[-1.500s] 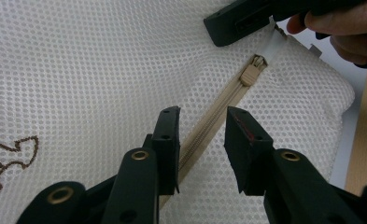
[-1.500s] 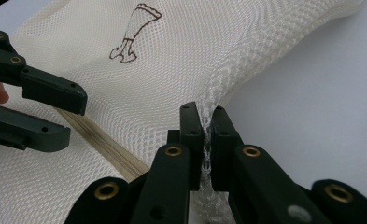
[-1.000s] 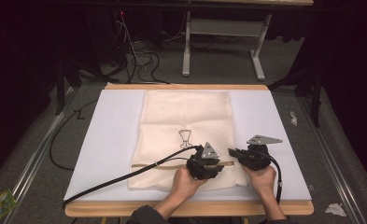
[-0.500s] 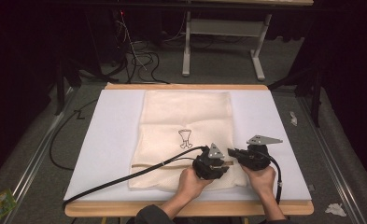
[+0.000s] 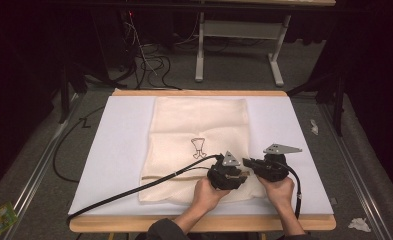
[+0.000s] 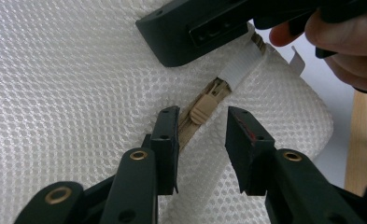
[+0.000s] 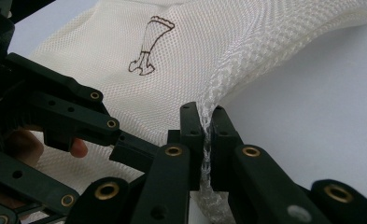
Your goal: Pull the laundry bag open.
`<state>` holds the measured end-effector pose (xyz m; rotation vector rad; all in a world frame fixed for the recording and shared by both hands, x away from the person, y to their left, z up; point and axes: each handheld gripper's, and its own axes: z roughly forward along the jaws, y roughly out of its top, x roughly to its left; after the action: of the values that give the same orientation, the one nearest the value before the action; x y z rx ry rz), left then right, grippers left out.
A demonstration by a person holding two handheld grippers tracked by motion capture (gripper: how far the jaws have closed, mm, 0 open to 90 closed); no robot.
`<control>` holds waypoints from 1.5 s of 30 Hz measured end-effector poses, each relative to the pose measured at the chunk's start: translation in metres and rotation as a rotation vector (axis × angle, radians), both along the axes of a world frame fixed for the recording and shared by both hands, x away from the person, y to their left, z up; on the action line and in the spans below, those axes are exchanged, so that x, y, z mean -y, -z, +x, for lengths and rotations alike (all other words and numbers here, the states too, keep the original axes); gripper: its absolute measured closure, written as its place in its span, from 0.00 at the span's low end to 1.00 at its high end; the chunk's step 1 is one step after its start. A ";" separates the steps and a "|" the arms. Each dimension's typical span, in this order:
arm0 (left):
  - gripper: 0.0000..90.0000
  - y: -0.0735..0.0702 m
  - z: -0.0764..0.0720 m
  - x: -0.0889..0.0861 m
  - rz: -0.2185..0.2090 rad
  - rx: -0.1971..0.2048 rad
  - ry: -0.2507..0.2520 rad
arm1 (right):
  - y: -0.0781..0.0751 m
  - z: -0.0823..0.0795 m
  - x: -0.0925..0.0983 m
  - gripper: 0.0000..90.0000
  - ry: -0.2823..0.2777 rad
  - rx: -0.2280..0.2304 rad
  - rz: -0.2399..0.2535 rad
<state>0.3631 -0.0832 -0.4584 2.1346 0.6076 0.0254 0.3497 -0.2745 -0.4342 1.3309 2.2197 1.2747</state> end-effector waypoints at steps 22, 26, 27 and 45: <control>0.75 -0.003 -0.003 0.004 -0.011 -0.001 0.044 | 0.002 0.001 0.003 0.98 0.006 -0.007 -0.001; 0.77 -0.003 -0.004 0.004 -0.007 0.005 0.046 | 0.003 0.001 0.003 0.98 0.005 -0.006 -0.003; 0.78 -0.003 -0.004 0.004 -0.006 0.004 0.048 | 0.003 0.001 0.003 0.98 0.006 -0.006 -0.002; 0.85 -0.003 -0.001 0.004 -0.044 -0.021 0.031 | 0.003 0.002 0.002 0.98 0.007 -0.005 -0.001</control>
<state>0.3623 -0.0874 -0.4555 2.1038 0.5817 -0.0272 0.3512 -0.2767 -0.4372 1.3428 2.2166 1.2690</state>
